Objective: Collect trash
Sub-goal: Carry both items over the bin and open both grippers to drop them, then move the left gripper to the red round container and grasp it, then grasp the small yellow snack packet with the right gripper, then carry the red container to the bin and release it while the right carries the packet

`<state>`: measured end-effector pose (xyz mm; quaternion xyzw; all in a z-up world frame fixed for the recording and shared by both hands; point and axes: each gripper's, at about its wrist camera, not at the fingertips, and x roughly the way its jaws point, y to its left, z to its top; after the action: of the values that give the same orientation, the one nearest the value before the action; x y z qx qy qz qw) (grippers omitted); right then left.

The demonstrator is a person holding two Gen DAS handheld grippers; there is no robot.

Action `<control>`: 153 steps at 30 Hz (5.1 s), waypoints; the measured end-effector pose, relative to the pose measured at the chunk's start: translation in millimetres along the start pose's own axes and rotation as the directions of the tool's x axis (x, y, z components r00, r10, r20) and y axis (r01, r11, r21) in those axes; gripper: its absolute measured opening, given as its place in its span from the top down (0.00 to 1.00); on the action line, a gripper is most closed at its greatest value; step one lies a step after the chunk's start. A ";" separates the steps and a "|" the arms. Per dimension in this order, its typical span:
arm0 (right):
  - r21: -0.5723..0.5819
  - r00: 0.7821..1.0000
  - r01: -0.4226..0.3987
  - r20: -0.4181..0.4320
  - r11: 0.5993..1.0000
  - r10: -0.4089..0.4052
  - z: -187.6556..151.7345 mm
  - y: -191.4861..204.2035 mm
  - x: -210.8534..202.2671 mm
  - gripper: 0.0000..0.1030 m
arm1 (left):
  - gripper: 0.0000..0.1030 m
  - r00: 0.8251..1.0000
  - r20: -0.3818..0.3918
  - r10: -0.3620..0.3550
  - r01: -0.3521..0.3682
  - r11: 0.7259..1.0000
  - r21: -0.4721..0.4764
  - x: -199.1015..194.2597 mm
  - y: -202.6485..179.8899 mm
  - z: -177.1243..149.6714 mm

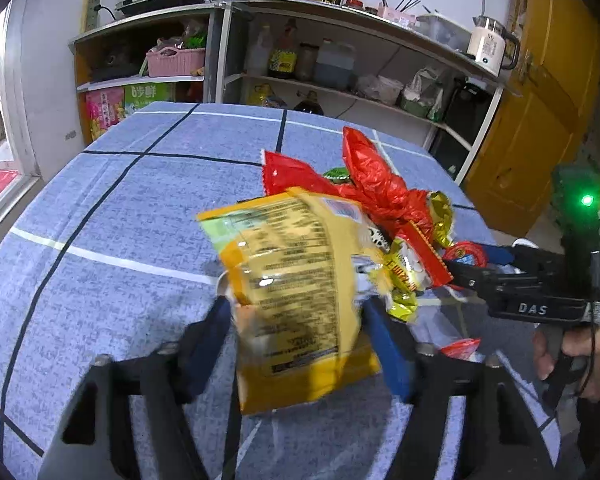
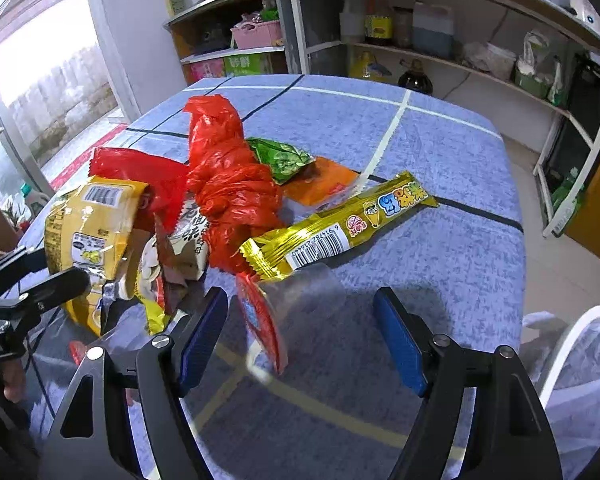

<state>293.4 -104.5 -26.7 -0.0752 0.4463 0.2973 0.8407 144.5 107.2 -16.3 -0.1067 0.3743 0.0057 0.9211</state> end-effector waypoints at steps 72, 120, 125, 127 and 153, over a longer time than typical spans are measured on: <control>0.454 0.907 0.298 0.141 0.840 -0.398 -139.1 -176.1 -188.2 0.41 | 0.40 0.906 -0.114 -0.407 0.421 0.851 0.315 52.6 -274.4 32.4; 0.011 0.984 -0.061 0.171 0.998 0.058 -26.0 30.7 -85.4 0.50 | 0.55 0.991 -0.009 -0.136 0.136 0.987 0.090 4.5 -58.2 -17.8; -0.039 0.989 -0.088 0.120 0.995 0.092 -14.4 50.8 -60.9 0.51 | 0.55 0.989 0.039 -0.144 0.141 0.987 0.072 -13.1 -42.9 -15.0; -0.041 0.990 -0.100 0.100 0.994 0.103 -11.0 54.2 -51.3 0.52 | 0.55 0.989 0.052 -0.140 0.137 0.989 0.063 -17.5 -37.1 -13.6; 0.014 0.995 -0.050 0.084 0.999 0.049 -4.5 51.8 -38.3 0.79 | 0.55 0.990 0.077 -0.114 0.113 0.993 0.023 -21.2 -15.8 -10.6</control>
<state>244.7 -80.8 8.3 -0.0451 0.4150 0.3173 0.8515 123.4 91.1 -6.0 -0.1188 0.3312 -0.0460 0.9349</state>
